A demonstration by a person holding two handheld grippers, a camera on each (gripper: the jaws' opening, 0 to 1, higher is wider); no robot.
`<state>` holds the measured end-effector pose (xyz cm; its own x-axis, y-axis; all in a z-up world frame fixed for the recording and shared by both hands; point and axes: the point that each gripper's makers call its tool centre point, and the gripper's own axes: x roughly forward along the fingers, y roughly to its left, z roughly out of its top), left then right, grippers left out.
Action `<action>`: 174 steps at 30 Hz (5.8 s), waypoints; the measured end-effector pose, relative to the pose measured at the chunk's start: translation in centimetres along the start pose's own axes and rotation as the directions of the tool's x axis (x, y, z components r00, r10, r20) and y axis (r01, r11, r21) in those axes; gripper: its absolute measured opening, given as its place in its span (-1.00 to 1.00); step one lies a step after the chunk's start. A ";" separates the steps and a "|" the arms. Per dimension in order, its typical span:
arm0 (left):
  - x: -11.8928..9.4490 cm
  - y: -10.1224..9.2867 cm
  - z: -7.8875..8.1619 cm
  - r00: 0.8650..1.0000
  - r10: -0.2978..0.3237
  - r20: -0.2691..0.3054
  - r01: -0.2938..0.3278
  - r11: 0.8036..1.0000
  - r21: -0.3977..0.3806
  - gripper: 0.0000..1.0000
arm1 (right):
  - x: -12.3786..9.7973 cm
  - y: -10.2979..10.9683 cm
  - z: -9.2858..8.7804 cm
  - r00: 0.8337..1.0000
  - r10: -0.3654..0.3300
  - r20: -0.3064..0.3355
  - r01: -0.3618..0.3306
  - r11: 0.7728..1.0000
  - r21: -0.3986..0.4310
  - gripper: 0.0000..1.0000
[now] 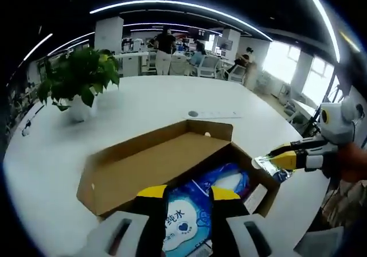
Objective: Operate the shoe box by opening the lid, removing the specified soft item, and placing it in the target area until the item is outside and the box remains undamaged.
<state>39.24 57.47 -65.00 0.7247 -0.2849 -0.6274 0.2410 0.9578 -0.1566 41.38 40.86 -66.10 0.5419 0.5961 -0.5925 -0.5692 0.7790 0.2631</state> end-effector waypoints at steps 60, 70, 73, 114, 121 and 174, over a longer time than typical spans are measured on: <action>-6.9 8.6 -8.3 0.998 0.056 -0.022 -0.059 0.986 -0.154 -0.44 | 9.8 9.1 -4.6 0.965 0.156 -0.212 -0.189 0.971 -0.149 -0.72; -7.3 8.0 -8.0 0.999 0.049 -0.012 -0.050 0.986 -0.159 -0.44 | 11.2 8.8 -5.1 0.959 0.144 -0.245 -0.188 0.968 -0.165 -0.73; -7.6 7.7 -7.8 0.999 0.043 -0.005 -0.043 0.984 -0.171 -0.44 | 11.2 9.2 -5.4 0.957 0.140 -0.253 -0.186 0.968 -0.167 -0.73; -8.5 5.5 -7.7 1.000 0.025 0.000 -0.025 0.987 -0.160 -0.45 | 10.5 8.9 -4.6 0.970 0.140 -0.199 -0.124 0.988 0.093 -1.00; -8.2 4.6 -7.3 1.000 0.010 0.006 -0.009 0.988 -0.154 -0.45 | 9.2 8.8 -4.3 0.975 0.141 -0.173 -0.128 0.989 0.079 -1.00; -2.8 -1.5 -7.5 0.993 -0.107 -0.058 0.099 0.987 -0.127 -0.44 | 3.0 1.7 -1.1 0.999 0.019 -0.037 -0.015 0.993 0.115 -1.00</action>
<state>31.95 57.10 -68.72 0.6563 -0.3827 -0.6503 0.2271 0.9220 -0.3135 41.34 43.77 -68.30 0.5075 0.6035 -0.6151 -0.5025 0.7871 0.3577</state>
